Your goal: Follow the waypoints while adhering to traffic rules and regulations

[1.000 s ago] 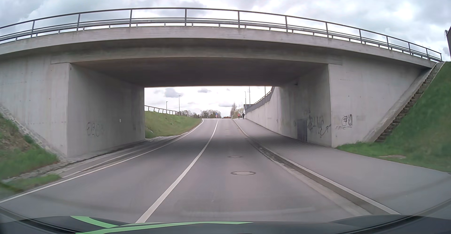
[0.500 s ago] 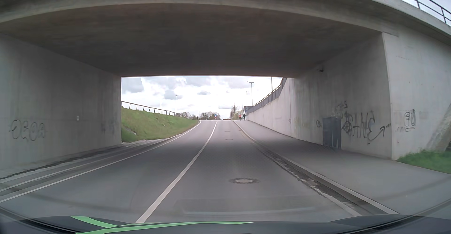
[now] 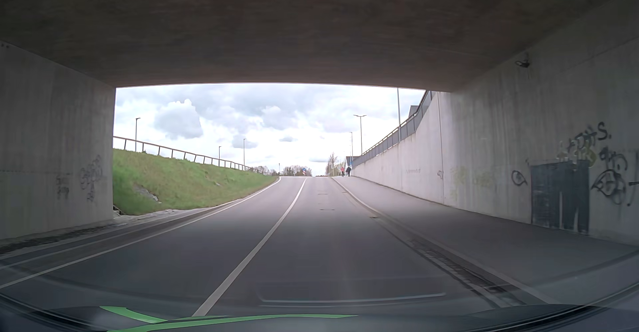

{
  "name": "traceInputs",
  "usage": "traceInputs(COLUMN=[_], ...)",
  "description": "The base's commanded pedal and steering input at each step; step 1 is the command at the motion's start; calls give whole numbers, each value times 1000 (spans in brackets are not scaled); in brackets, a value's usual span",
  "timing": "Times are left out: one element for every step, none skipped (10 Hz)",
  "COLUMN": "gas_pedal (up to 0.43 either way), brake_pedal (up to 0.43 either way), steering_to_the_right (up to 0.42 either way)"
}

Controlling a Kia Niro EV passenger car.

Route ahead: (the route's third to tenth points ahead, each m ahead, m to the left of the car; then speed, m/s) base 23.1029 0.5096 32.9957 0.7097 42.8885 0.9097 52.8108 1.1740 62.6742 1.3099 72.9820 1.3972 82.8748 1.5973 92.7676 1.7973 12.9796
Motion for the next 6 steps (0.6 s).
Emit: traceInputs(gas_pedal=[138,138,138,150,150,150], brake_pedal=[0,0,0,0,0,0], steering_to_the_right=[-1,-1,-1,-1,-1,-1])
